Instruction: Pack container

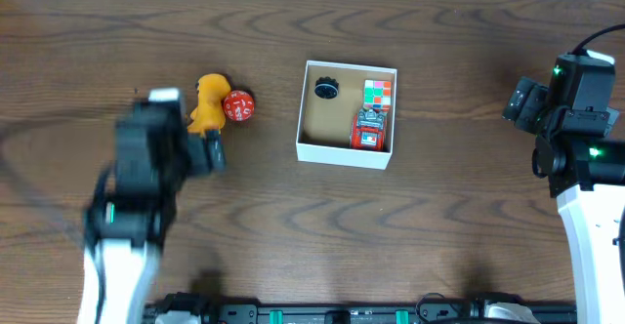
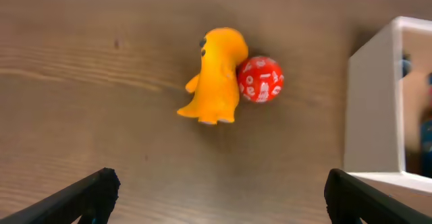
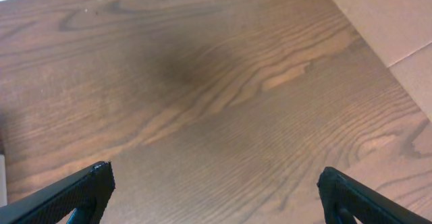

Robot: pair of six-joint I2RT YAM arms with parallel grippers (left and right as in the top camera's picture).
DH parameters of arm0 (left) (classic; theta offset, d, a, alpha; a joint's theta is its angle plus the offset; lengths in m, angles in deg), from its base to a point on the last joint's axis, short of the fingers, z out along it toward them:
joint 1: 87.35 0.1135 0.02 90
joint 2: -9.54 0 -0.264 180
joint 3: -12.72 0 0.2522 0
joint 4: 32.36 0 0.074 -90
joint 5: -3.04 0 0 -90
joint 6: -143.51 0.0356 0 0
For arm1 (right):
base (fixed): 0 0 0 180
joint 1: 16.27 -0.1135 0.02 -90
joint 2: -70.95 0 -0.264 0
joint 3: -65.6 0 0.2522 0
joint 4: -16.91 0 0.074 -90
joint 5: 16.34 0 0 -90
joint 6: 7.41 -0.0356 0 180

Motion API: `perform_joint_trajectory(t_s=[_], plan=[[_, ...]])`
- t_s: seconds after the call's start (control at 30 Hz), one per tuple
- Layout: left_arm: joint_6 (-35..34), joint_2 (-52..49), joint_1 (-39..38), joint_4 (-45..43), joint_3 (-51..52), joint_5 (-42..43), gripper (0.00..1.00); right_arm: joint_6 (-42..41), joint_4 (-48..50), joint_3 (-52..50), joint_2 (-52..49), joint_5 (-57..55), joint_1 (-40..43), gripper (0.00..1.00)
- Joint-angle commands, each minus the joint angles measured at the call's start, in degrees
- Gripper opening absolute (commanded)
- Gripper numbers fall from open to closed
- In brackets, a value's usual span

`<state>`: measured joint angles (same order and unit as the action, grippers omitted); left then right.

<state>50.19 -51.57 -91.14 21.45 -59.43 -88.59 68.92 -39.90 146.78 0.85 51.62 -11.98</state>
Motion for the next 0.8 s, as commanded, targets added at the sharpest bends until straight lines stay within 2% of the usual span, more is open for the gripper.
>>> perform_joint_trajectory(t_s=[0.0,0.1,0.33,0.77], plan=[[0.9,-12.3,0.2,2.1,-8.2,-1.0,0.98,-0.9,-0.1,0.1,0.0,-0.2,0.3,0.99],[0.9,-20.5,0.2,1.2,-11.2,-1.0,0.98,-0.9,-0.1,0.1,0.0,-0.2,0.3,0.99],[1.6,-30.6,0.5,-2.9,-11.1,-0.6,0.98,-0.9,-0.1,0.1,0.0,-0.2,0.3,0.99],[2.4,-36.4,2.5,-12.9,-11.1,-1.2,0.98,-0.9,-0.1,0.1,0.0,-0.2,0.3,0.99]])
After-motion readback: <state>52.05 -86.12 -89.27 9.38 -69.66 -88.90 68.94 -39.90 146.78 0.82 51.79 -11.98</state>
